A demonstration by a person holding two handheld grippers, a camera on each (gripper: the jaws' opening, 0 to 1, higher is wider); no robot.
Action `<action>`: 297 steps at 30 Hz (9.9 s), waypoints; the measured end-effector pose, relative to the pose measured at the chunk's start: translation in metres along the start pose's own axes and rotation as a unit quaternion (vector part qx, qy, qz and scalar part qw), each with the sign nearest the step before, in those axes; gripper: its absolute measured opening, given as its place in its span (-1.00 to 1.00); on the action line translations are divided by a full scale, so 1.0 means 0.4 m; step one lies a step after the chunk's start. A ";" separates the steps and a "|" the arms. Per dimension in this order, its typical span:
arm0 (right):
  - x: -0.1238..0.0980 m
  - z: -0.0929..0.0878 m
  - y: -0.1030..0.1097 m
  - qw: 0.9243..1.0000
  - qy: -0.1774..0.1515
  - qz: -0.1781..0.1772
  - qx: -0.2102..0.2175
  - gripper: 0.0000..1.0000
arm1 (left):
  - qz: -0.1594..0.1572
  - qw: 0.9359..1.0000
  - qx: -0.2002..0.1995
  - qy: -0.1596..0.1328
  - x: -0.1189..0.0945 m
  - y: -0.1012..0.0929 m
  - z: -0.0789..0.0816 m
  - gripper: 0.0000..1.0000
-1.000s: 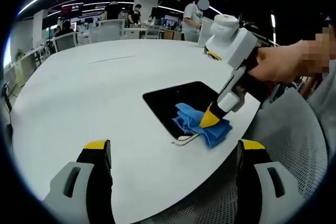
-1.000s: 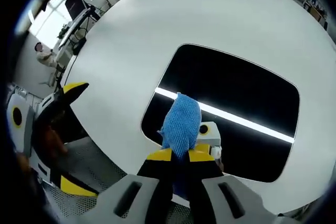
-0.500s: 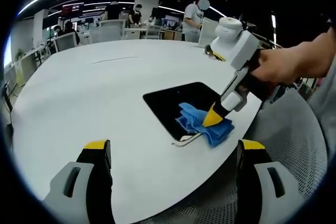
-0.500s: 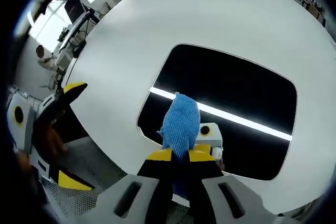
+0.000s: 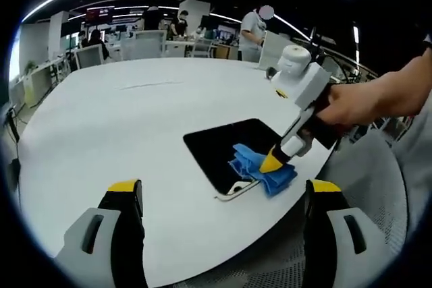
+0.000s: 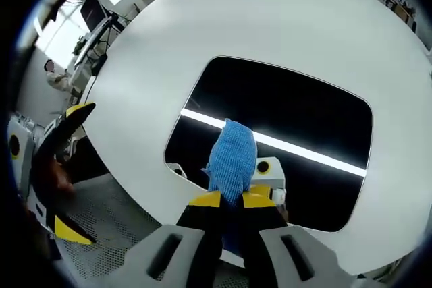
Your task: Wipe the mirror surface with the cleaning cloth until all visible marks leave the cleaned area.
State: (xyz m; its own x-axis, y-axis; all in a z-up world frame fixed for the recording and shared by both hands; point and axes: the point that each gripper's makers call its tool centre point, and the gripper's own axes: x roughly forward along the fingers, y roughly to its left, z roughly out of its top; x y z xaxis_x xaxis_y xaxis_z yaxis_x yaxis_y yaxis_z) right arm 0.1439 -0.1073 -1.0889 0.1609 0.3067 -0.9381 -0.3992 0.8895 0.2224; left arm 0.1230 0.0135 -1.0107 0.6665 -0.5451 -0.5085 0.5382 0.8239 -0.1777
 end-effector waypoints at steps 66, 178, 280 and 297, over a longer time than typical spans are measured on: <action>0.018 0.168 -0.103 0.999 0.002 -0.034 -0.006 -0.95 | 0.003 0.999 0.029 0.018 0.011 0.007 -0.033 0.98; -0.029 0.120 -0.187 0.998 -0.004 -0.063 0.032 -0.95 | 0.008 0.999 0.034 0.009 0.010 0.011 -0.025 0.98; -0.045 -0.060 -0.133 0.999 -0.009 -0.020 0.046 -0.94 | 0.002 1.000 0.028 0.003 0.009 0.003 -0.018 0.98; -0.068 -0.078 -0.176 0.998 -0.009 -0.023 0.061 -0.94 | 0.001 1.000 0.020 0.001 0.011 0.004 -0.017 0.98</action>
State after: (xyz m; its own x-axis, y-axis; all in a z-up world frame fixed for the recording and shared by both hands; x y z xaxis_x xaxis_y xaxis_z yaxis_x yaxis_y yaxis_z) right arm 0.1394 -0.1889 -1.0875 0.1934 0.2693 -0.9434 -0.2775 0.9373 0.2107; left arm 0.1233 0.0136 -1.0189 0.6672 -0.5426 -0.5103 0.5565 0.8185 -0.1426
